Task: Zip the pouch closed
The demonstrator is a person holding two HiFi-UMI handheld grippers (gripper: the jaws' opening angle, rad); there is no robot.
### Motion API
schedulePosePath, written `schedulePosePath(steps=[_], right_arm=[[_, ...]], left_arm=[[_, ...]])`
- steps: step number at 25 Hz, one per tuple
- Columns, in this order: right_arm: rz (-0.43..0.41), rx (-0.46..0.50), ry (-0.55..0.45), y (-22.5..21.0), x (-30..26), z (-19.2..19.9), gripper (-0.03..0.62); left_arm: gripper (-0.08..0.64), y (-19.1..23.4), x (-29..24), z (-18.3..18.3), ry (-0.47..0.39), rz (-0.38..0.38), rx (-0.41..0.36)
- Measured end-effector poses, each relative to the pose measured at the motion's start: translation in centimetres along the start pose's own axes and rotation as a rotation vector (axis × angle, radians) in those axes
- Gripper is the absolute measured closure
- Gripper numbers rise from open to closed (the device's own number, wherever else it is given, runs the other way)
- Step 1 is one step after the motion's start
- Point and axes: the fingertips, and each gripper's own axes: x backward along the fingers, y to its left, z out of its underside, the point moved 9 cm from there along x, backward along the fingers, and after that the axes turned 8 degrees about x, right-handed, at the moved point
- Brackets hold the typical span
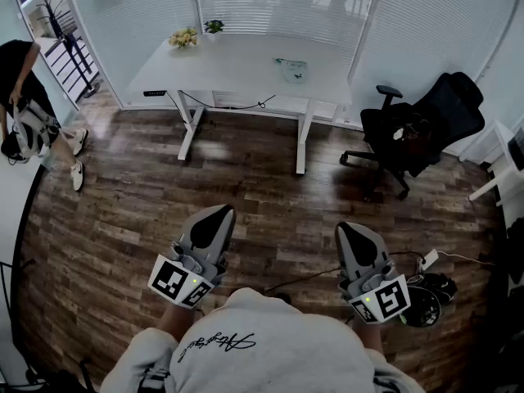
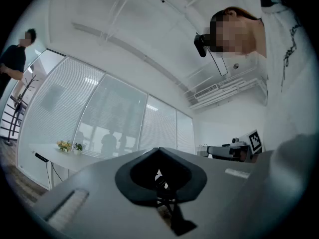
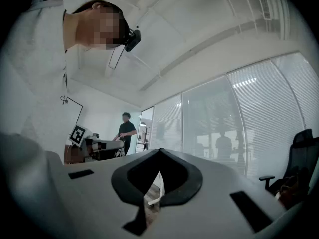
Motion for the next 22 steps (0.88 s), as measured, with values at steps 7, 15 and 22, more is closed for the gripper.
schedulePosePath(steps=[7,15,22], right_arm=[[0.000,-0.004,0.001,0.9,-0.5,0.1,0.592],[0.023,-0.018,0.006,1.8,-1.2,0.1,0.592],[0.020,-0.002,0.003,2.4,-1.7,0.0,0.592]], left_arm=[[0.558,0.5,0.7,-0.4,-0.009,-0.003,-0.006],[0.558,1.4,1.6,-0.7,-0.007,-0.009,-0.004],[0.558,2.0,2.1,-1.1,-0.009,-0.013,-0.016]])
